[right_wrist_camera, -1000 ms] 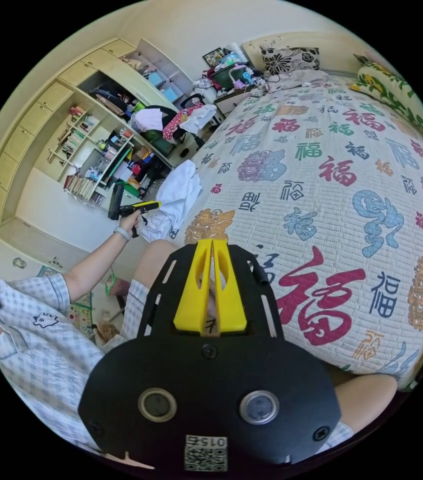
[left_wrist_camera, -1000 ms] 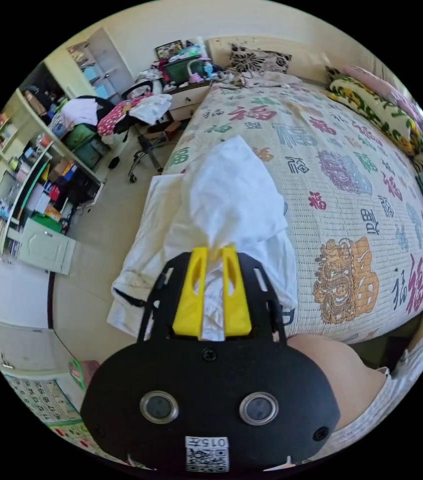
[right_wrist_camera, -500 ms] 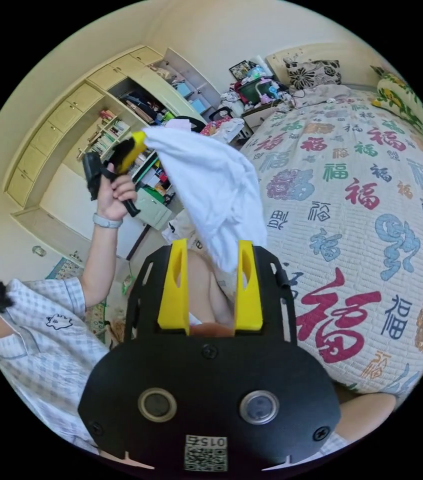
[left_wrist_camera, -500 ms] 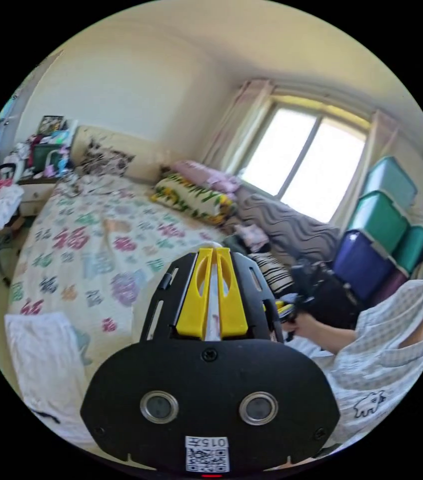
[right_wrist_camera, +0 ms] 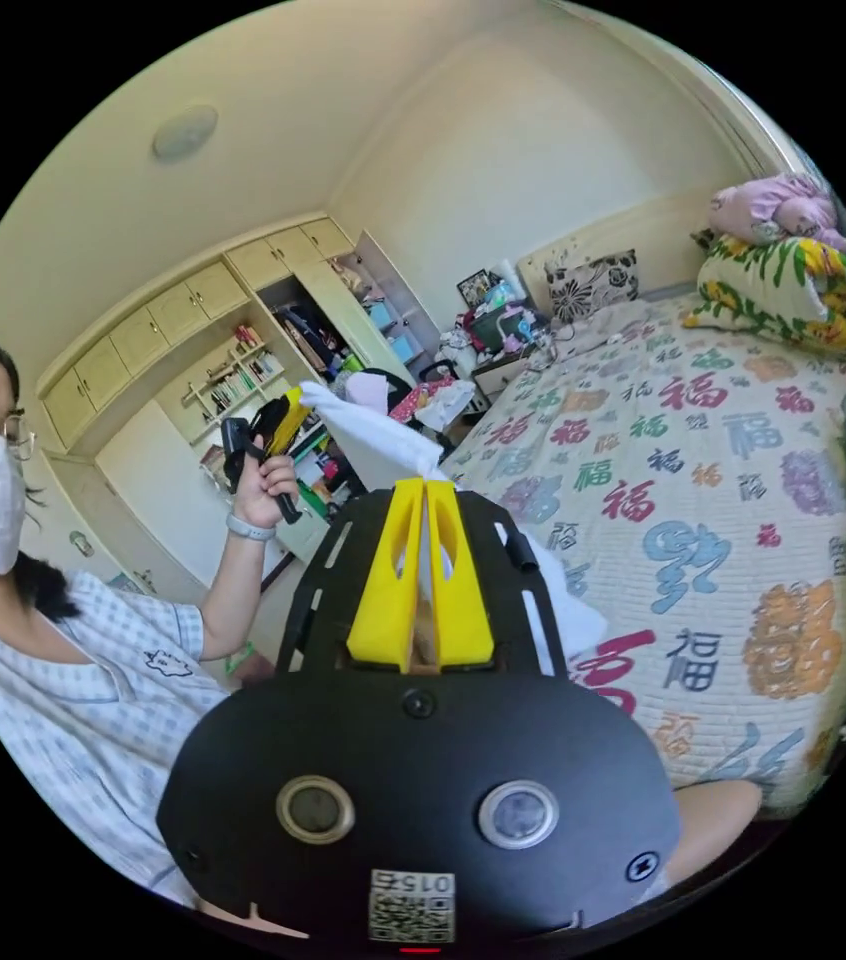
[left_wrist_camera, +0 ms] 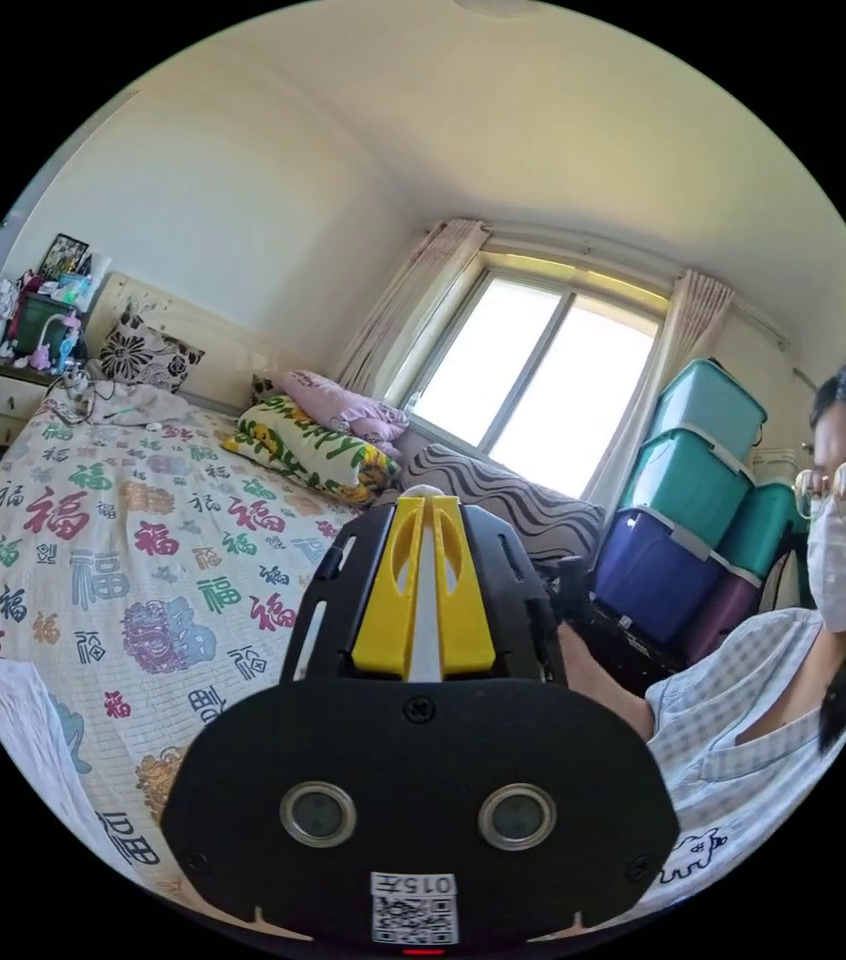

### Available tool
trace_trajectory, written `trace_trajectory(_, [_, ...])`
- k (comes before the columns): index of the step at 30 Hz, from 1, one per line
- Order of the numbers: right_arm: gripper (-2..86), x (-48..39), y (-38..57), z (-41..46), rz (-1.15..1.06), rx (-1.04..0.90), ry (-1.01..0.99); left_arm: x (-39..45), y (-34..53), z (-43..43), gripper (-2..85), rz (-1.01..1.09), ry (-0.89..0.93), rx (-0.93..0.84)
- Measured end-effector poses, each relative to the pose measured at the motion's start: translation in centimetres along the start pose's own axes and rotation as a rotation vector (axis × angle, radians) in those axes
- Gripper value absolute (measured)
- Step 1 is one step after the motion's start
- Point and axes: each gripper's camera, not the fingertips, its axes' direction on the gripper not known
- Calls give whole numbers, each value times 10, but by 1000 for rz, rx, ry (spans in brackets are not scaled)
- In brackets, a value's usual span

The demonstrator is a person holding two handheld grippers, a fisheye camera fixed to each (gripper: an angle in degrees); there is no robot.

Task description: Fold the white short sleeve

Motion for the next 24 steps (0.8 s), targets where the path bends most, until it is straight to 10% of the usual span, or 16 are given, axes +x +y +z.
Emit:
trace_trajectory(14, [-5,-75,-220,-49,-389,82,292,14,-151,28,-6,164,-167,157])
trace_trajectory(19, [-5,-92,-122,-38,-550,-139,223,-34,-58,12,-5,67,46,46])
trace_trajectory(24, [-3,7,1,62,-162,-567,149,-138,95,49,-2,-373,43,-273])
